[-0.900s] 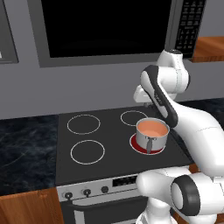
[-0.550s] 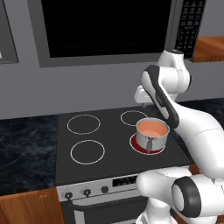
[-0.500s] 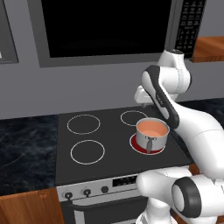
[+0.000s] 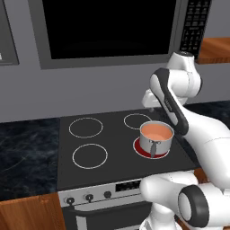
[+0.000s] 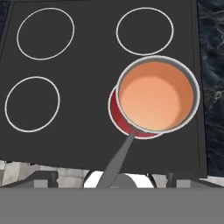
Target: Wait until the marinara sauce is simmered to a deep red color and then turn off the stove.
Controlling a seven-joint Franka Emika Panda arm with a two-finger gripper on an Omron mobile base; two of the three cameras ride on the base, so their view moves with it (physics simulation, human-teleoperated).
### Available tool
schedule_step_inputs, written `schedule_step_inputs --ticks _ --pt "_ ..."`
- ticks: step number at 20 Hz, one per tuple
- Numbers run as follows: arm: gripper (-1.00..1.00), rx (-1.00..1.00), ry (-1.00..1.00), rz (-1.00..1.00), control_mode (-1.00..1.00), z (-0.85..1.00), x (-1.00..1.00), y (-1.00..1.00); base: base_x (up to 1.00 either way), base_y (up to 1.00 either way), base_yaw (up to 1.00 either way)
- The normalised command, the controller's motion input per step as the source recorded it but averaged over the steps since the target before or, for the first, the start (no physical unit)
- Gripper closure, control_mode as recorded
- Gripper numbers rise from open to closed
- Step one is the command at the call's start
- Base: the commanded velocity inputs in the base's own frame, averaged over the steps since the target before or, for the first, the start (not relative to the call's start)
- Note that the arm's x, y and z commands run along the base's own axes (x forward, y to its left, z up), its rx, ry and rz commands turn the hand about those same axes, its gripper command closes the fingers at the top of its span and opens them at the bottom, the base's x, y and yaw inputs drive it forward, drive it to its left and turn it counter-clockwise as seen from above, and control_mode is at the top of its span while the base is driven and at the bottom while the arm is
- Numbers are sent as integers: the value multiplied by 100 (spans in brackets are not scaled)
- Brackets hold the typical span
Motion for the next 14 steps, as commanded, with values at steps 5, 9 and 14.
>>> schedule_step_inputs --ticks 5,9,14 --pt "-100 -3 0 0 -100 -24 -30 -10 0 0 0" --pt "-100 -9 0 -3 -100 -33 -31 -7 0 0 0" --pt "-100 -4 0 -6 -100 -18 -17 -7 0 0 0"
